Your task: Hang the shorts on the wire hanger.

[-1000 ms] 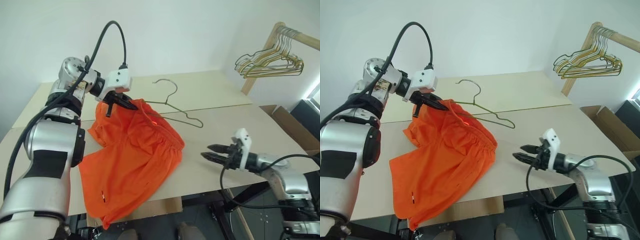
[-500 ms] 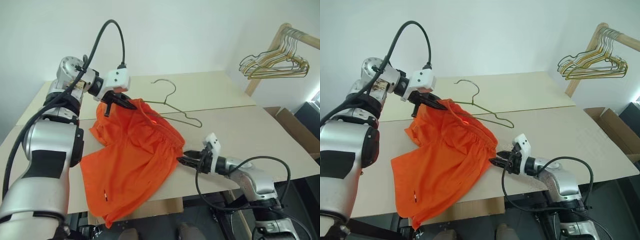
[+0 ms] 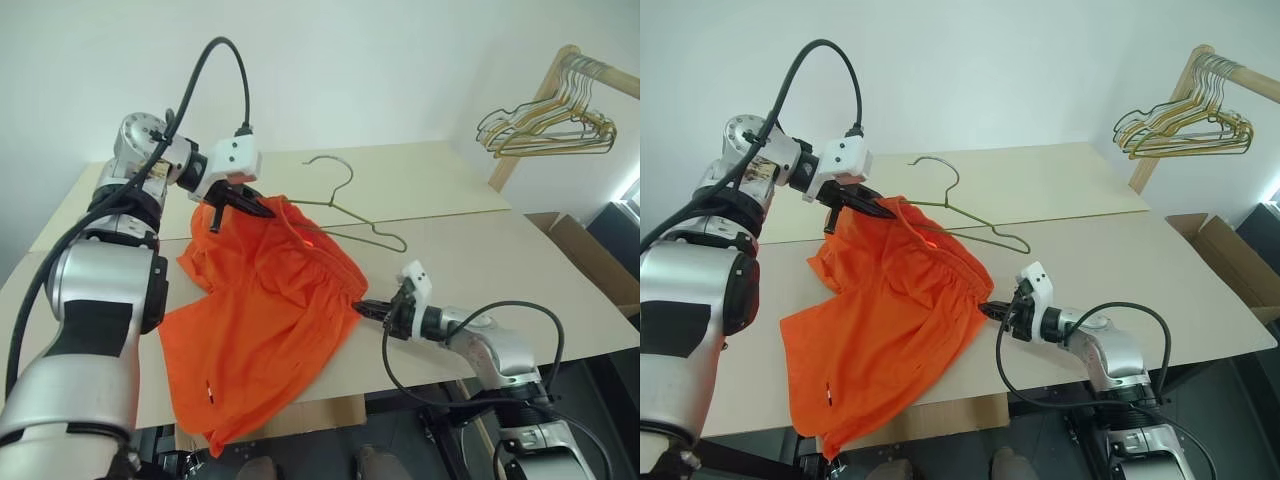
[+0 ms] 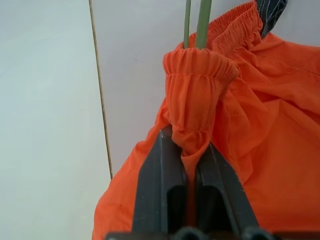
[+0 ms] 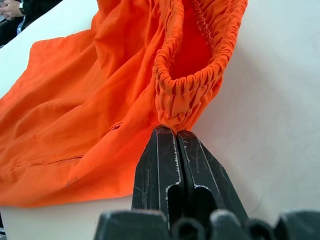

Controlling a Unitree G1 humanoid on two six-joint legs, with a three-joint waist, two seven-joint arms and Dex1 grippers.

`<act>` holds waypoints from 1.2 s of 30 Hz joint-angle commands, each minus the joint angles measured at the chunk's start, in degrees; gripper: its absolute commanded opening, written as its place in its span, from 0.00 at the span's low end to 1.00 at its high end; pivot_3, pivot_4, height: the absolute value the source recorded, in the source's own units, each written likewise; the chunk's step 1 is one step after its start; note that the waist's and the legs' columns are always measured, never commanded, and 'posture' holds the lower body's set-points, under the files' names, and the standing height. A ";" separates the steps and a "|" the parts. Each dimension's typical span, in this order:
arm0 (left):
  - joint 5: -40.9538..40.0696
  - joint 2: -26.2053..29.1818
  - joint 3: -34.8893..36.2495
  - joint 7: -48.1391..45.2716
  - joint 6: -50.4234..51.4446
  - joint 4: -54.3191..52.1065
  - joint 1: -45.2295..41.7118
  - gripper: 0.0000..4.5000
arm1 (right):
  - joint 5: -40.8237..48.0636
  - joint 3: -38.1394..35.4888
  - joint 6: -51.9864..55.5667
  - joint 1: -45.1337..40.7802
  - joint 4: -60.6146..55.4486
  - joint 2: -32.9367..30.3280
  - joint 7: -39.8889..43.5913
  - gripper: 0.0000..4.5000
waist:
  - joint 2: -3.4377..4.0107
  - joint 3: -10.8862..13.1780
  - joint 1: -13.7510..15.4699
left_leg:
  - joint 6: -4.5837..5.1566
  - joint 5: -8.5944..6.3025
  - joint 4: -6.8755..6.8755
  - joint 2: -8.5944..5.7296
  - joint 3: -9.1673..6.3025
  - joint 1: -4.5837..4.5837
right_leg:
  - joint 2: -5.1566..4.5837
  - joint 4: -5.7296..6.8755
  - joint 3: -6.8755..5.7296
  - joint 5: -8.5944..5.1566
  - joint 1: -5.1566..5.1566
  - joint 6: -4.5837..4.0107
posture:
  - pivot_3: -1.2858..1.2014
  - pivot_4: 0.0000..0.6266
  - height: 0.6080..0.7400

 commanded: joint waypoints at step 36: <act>-15.31 7.28 -9.92 -2.37 -0.38 -4.67 0.41 0.00 | -0.82 -8.43 -3.42 -7.74 14.50 -10.05 2.16 0.00 | 0.00 0.00 0.08 | 0.01 0.00 0.00 0.00 0.01 -0.04 | -0.01 0.01 0.02 0.00 -0.05 0.00 | 0.51 0.00 1.00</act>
